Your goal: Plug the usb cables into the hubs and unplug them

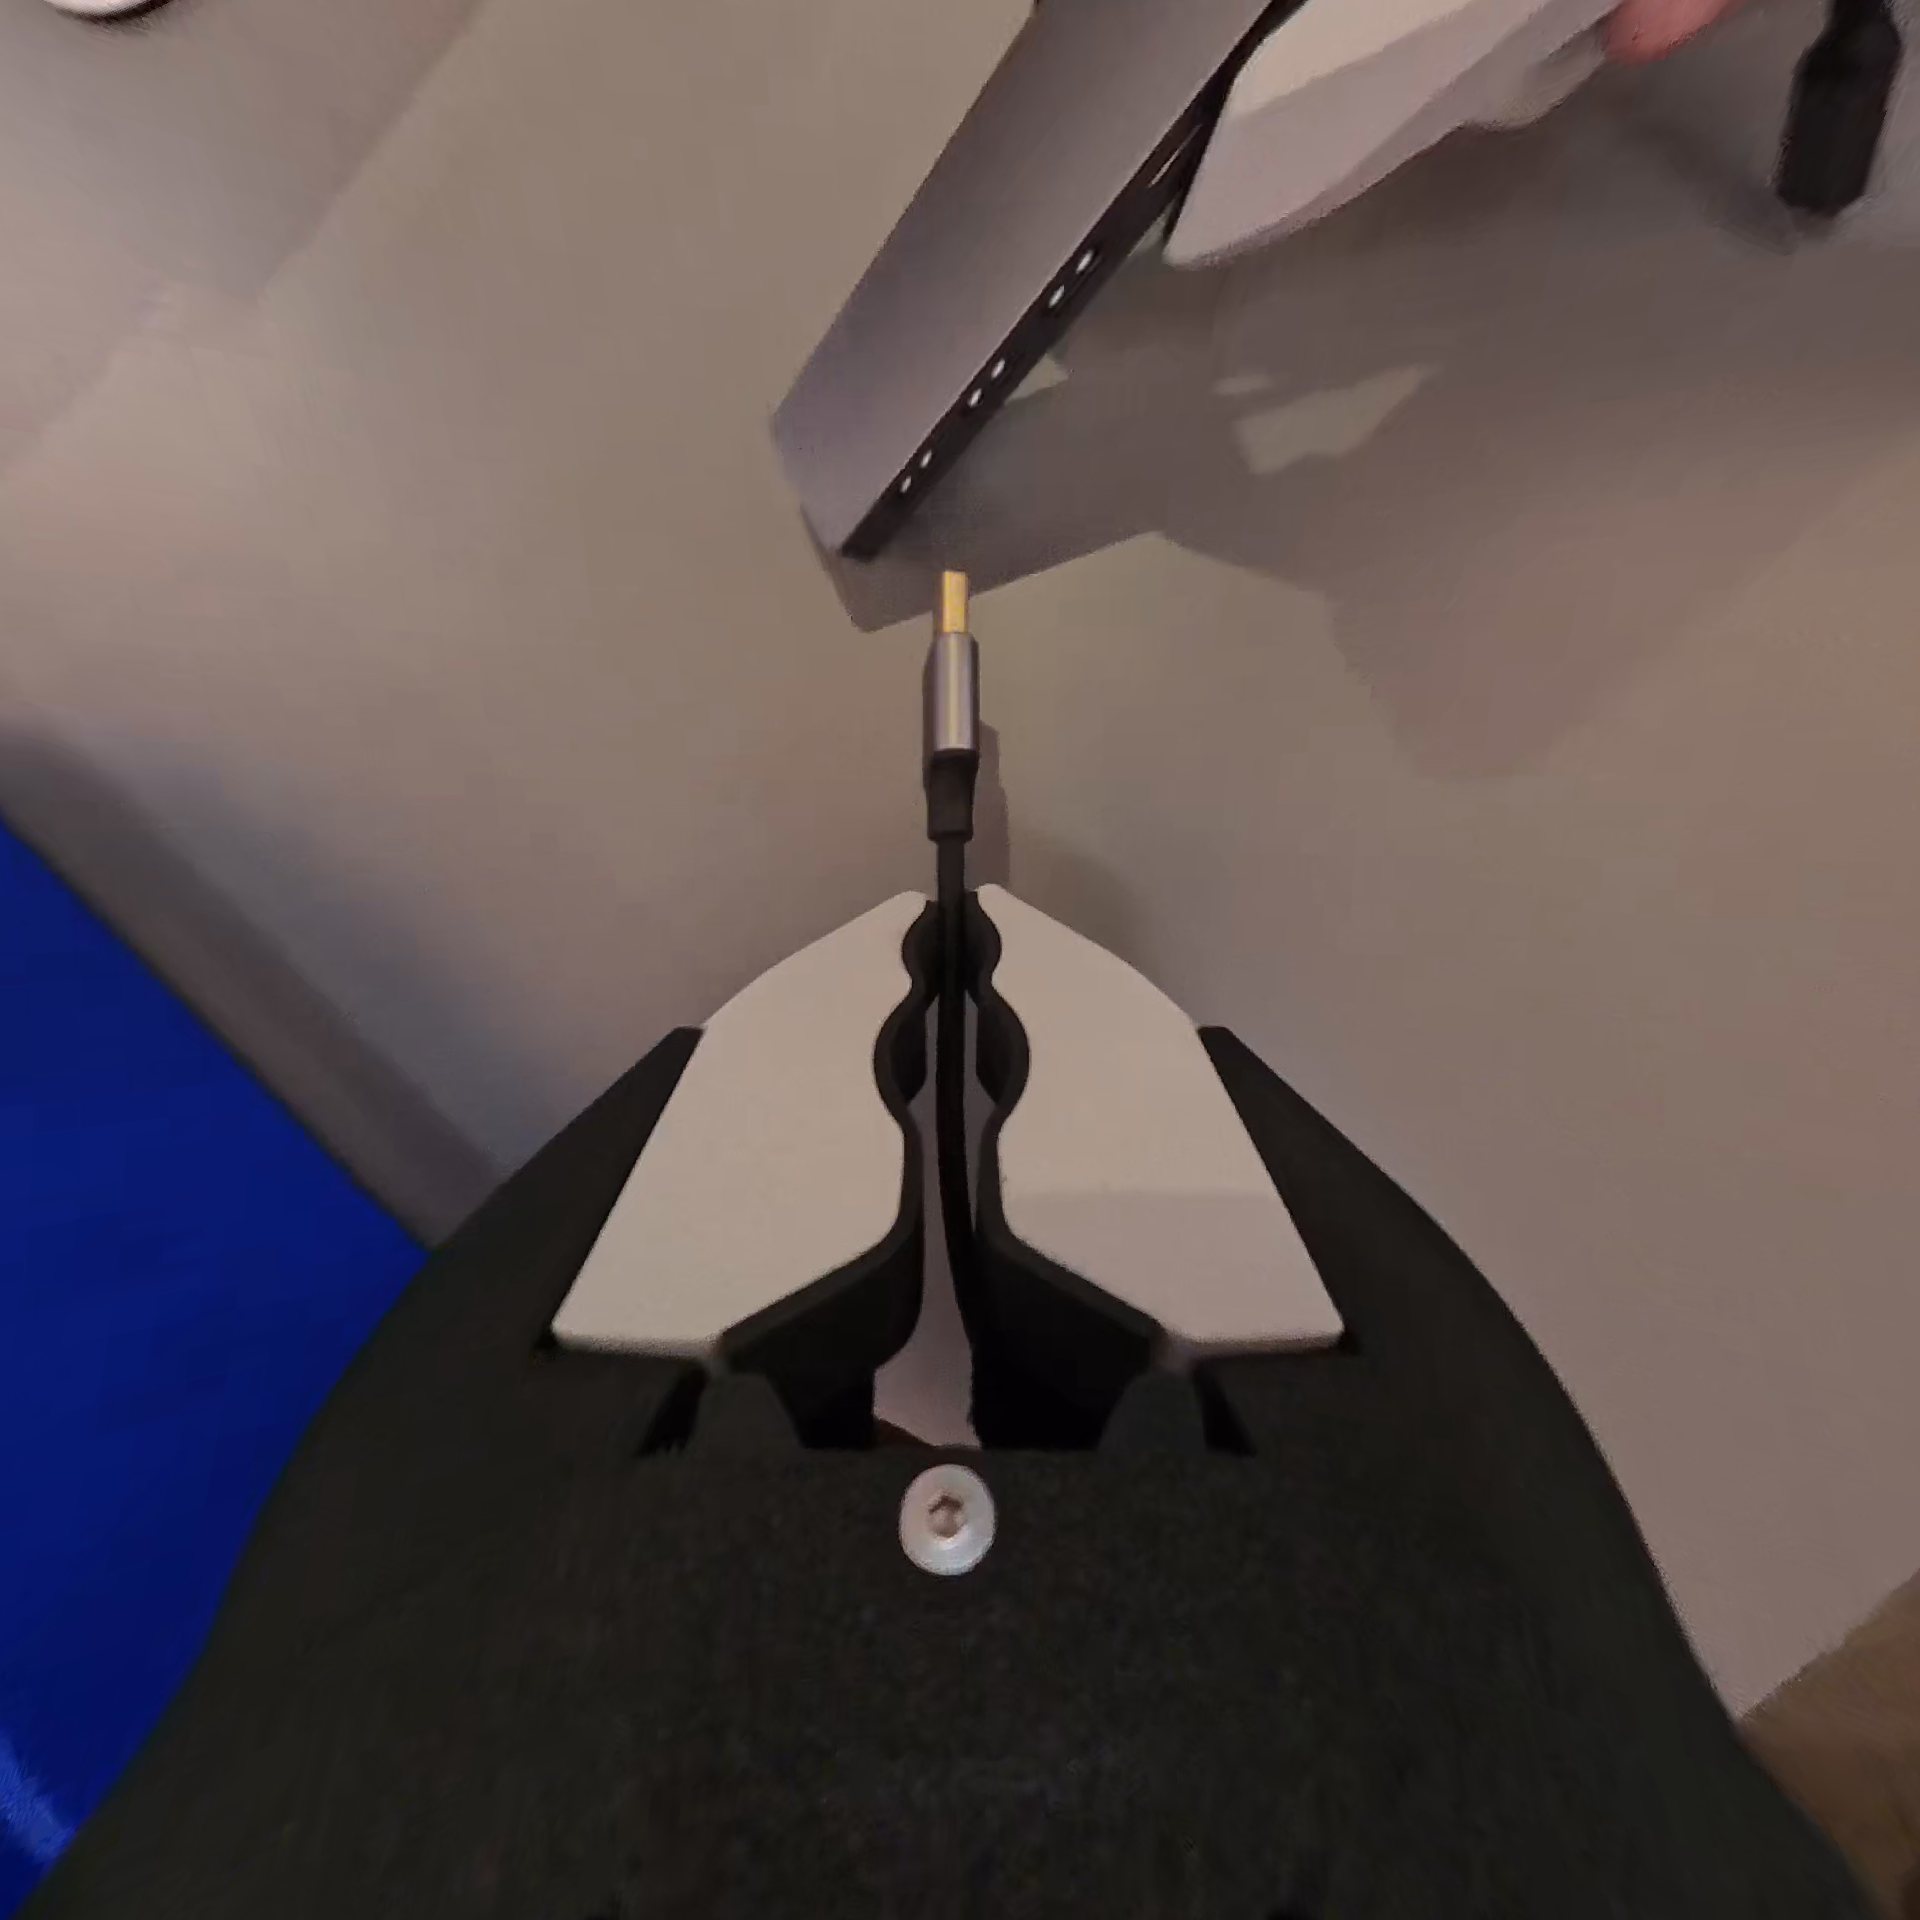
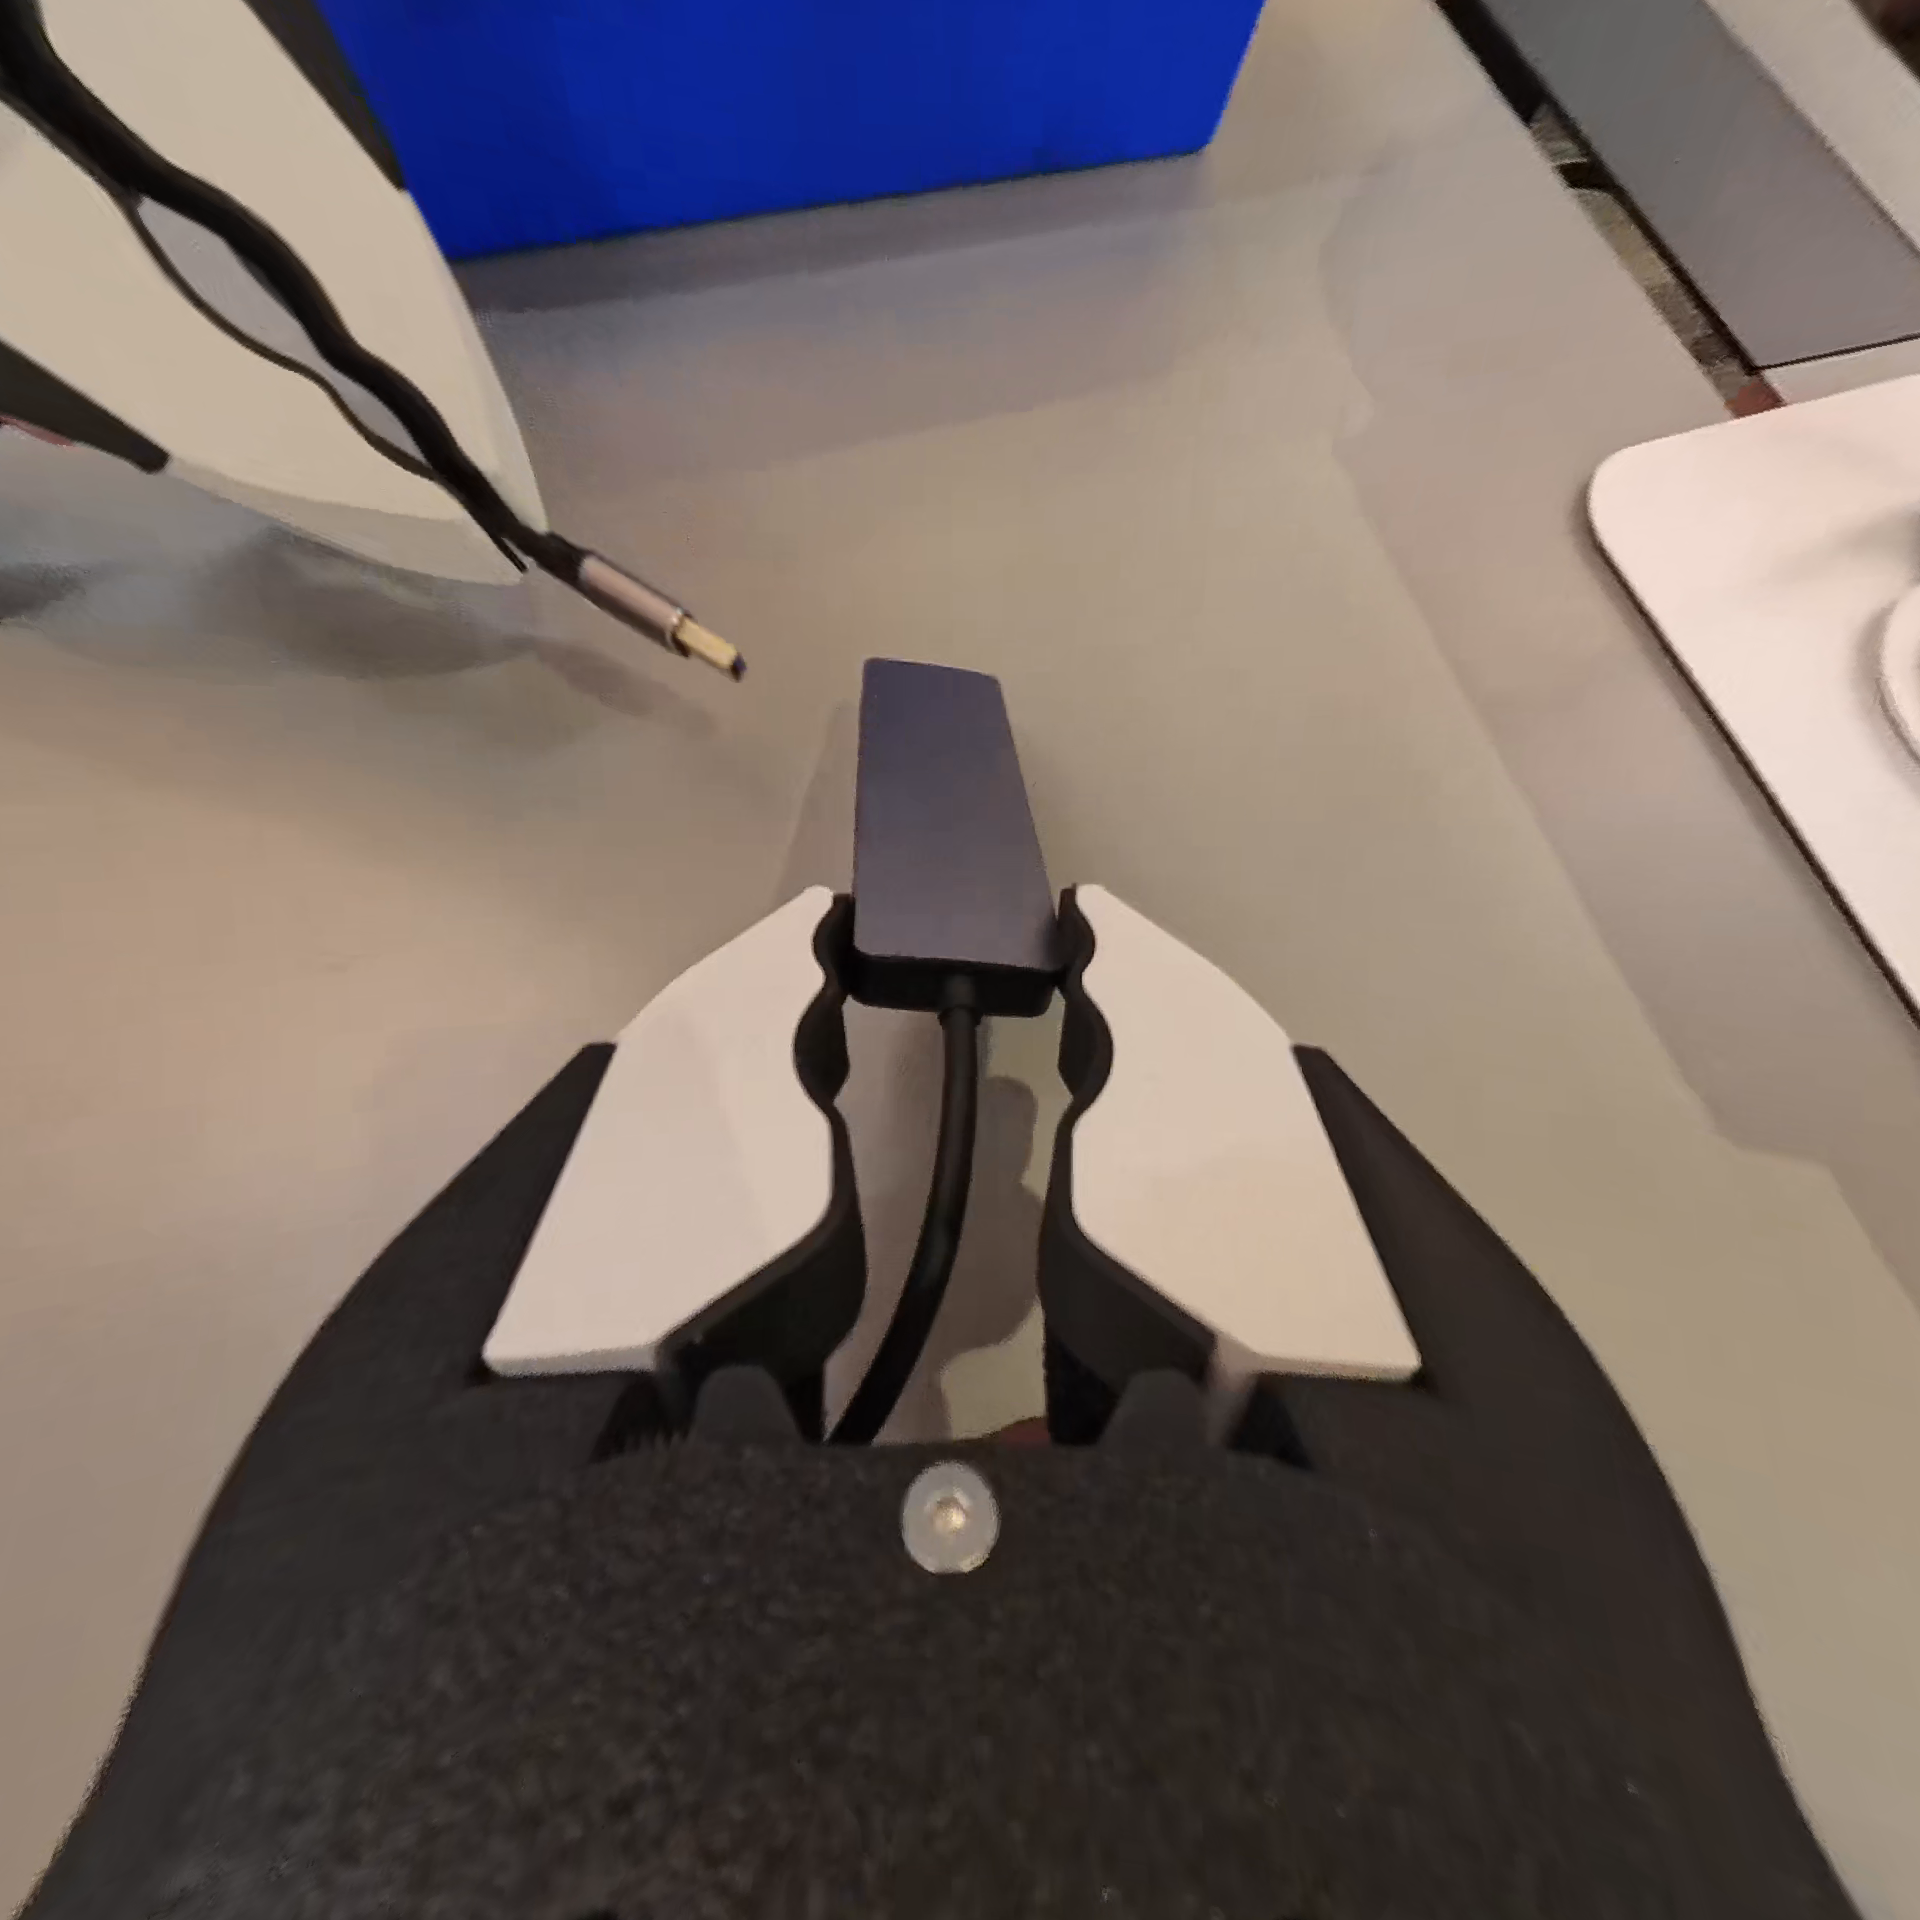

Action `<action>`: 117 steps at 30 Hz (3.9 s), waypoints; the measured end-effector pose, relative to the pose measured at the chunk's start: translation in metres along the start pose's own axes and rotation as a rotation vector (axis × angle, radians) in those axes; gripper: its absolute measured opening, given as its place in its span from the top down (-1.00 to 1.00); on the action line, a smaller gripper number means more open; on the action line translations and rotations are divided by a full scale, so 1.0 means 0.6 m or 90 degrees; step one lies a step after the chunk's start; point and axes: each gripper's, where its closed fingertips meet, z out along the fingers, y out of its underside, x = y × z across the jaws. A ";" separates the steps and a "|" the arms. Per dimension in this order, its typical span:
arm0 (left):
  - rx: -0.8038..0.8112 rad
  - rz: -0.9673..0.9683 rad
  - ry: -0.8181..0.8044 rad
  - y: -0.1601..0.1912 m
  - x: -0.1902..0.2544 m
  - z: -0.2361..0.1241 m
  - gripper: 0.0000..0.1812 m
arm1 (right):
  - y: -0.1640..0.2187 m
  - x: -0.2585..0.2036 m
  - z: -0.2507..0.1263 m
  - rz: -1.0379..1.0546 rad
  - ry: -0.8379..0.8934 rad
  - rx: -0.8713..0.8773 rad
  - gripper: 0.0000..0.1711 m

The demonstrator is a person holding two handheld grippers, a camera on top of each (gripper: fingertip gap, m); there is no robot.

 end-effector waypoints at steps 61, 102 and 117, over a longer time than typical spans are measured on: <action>0.064 -0.121 -0.128 0.087 -0.289 -0.190 0.32 | -0.012 -0.044 -0.054 -0.051 -0.046 0.105 0.57; 0.038 -0.315 -0.285 0.205 -0.365 -0.184 0.59 | -0.059 -0.047 -0.082 -0.059 0.002 0.168 0.46; -0.091 -0.390 -0.285 0.264 -0.359 -0.125 0.48 | -0.031 -0.035 -0.076 -0.055 0.011 0.120 0.49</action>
